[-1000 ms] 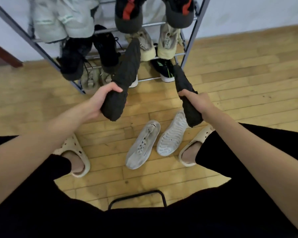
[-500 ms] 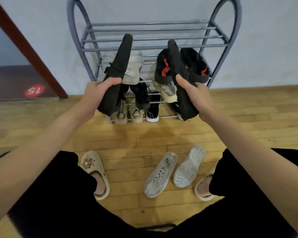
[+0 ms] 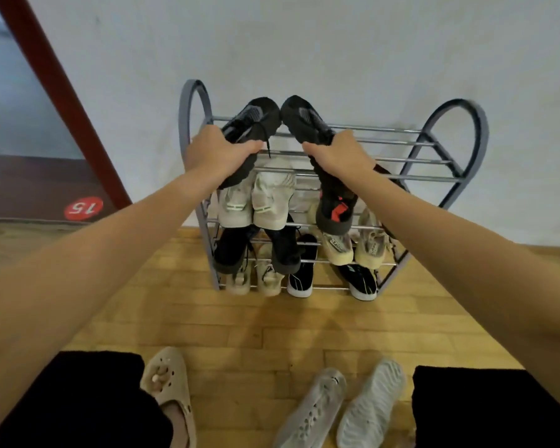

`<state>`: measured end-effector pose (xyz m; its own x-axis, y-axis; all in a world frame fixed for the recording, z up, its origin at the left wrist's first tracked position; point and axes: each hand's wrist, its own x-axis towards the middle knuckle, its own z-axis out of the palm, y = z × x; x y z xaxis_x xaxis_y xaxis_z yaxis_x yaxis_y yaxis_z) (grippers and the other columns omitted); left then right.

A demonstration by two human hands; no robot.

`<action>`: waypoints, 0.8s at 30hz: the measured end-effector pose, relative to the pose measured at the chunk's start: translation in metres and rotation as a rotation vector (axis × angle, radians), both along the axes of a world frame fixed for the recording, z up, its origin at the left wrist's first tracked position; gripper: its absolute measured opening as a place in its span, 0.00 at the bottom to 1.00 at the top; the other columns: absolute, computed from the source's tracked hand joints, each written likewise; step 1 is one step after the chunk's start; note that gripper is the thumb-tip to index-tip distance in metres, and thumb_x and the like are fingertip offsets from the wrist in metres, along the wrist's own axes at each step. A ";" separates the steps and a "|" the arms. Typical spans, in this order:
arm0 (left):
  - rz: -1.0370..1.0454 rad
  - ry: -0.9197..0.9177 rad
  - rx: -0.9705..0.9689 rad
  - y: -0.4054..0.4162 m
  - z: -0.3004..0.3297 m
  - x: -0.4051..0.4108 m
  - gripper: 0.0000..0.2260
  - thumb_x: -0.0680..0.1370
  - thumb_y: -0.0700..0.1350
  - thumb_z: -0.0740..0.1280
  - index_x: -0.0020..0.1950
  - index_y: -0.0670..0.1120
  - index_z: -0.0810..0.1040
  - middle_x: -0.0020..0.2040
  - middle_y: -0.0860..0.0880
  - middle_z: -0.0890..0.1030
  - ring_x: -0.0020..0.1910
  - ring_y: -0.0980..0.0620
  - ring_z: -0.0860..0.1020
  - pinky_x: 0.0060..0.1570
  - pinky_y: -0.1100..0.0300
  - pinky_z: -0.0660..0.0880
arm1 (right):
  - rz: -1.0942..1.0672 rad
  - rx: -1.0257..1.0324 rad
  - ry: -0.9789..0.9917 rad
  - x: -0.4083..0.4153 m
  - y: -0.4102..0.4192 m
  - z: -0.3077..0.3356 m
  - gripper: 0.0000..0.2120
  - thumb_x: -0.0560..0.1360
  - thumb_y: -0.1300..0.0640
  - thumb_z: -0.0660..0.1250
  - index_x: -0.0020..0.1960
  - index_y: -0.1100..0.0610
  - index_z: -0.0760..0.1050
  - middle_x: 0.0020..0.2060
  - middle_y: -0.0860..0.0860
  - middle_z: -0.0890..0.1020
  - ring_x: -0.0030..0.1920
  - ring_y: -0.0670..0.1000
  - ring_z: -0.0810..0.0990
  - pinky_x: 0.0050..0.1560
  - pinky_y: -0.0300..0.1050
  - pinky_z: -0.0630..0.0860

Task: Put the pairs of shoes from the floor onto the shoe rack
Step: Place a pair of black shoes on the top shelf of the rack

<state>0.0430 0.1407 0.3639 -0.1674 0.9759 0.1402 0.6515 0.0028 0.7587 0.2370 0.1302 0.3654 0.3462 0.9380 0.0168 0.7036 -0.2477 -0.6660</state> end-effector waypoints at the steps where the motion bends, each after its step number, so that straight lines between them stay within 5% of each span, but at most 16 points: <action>1: 0.011 0.057 0.014 0.011 -0.001 0.003 0.24 0.68 0.64 0.71 0.39 0.44 0.71 0.40 0.47 0.77 0.43 0.45 0.79 0.39 0.54 0.73 | -0.019 -0.005 -0.085 -0.003 0.011 -0.001 0.36 0.65 0.33 0.63 0.61 0.59 0.68 0.53 0.57 0.80 0.54 0.62 0.79 0.60 0.57 0.72; 9: 0.050 0.300 0.059 0.076 -0.022 0.016 0.26 0.70 0.62 0.71 0.53 0.41 0.78 0.52 0.41 0.81 0.54 0.40 0.78 0.50 0.50 0.77 | -0.121 0.010 -0.448 -0.016 0.074 -0.023 0.34 0.74 0.37 0.62 0.65 0.64 0.65 0.61 0.62 0.75 0.61 0.63 0.74 0.57 0.53 0.68; 13: 0.069 0.428 0.134 0.076 -0.039 0.018 0.29 0.72 0.62 0.68 0.57 0.38 0.75 0.60 0.37 0.76 0.62 0.37 0.71 0.59 0.47 0.71 | -0.091 0.131 -0.508 -0.023 0.075 -0.029 0.23 0.76 0.48 0.61 0.63 0.63 0.67 0.62 0.63 0.73 0.63 0.63 0.72 0.61 0.54 0.66; 24: -0.117 0.447 0.746 -0.004 -0.085 0.021 0.12 0.72 0.42 0.63 0.54 0.43 0.78 0.63 0.43 0.75 0.66 0.43 0.69 0.68 0.50 0.63 | 0.424 0.624 -0.581 0.020 -0.033 -0.102 0.17 0.69 0.64 0.64 0.58 0.66 0.74 0.58 0.63 0.75 0.59 0.63 0.74 0.57 0.53 0.71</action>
<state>0.0637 0.1368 0.2786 0.1510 0.6108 0.7772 0.8530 -0.4779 0.2098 0.2571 0.0971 0.2633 -0.2408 0.7471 0.6196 0.9158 0.3862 -0.1097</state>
